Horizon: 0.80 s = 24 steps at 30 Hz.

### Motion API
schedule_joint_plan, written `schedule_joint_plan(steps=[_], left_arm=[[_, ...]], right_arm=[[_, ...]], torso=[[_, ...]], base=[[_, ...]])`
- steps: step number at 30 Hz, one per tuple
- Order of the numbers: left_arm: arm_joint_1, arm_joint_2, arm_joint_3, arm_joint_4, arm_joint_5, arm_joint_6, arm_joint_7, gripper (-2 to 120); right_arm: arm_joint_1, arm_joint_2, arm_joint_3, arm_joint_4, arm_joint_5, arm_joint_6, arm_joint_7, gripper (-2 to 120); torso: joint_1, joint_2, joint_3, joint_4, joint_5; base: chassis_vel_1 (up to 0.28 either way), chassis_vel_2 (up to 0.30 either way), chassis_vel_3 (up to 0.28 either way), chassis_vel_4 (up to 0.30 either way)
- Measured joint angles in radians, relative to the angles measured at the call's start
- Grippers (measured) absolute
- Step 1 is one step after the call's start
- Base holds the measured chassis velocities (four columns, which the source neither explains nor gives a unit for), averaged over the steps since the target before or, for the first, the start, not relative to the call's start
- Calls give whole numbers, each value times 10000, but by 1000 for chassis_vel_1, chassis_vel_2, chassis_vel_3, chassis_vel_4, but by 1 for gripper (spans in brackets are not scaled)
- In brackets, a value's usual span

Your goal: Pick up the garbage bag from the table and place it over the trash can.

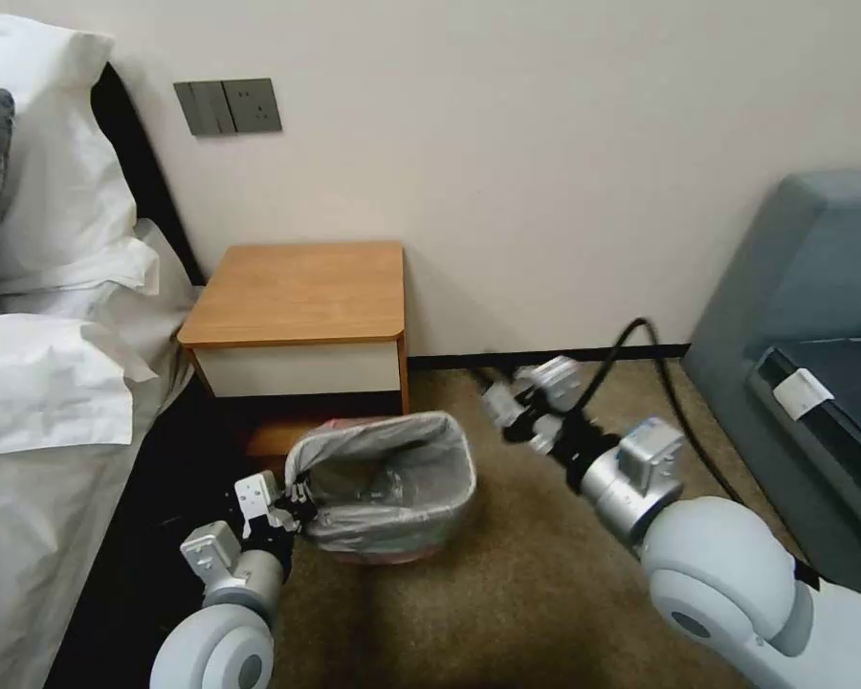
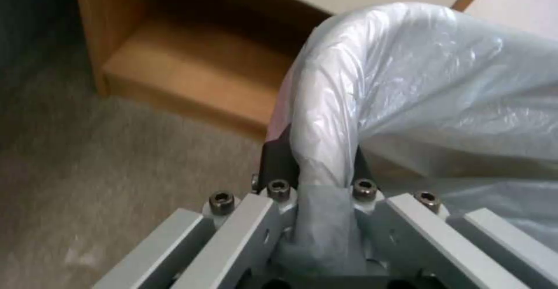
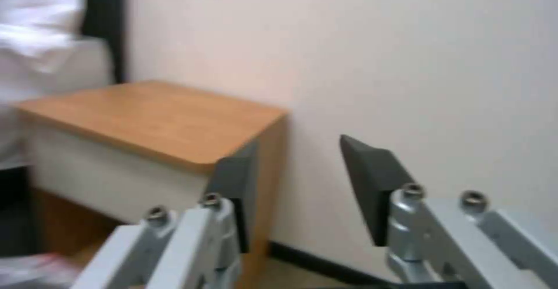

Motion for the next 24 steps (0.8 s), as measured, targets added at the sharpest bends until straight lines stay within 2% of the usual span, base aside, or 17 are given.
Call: schedule_joint_plan(steps=[3,4,7,13,16,24], left_arm=[[89,49,143,-16,-78,168,-150,4],[89,49,143,-16,-78,168,-150,4],[189,54,287,96,87,223,-170,3],[212,-24,719,410,443,129,-171,3],[158,-122,922,643,642,52,-161,3],[-45,-243,1192,1182,941,-62,-158,3]], right_arm=[[-1383,1005,554,3,-1371,369,-196,57],[-1383,1005,554,3,-1371,369,-196,57],[-2094,1697,710,-95,-2268,833,-283,70],[-2428,2171,762,-119,-2678,1069,-330,93],[-2464,2194,866,-61,-2679,1069,-364,100],[-2565,2196,1121,-21,-2647,1070,-393,100]], torso=[[0,0,0,-2,-4],[0,0,0,-2,-4],[0,0,0,-1,-4],[0,0,0,0,-3],[0,0,0,1,-4],[0,0,1,0,-4]], base=[[0,0,0,0],[0,0,0,0],[0,0,0,0],[0,0,0,0],[0,0,0,0],[0,0,0,0]])
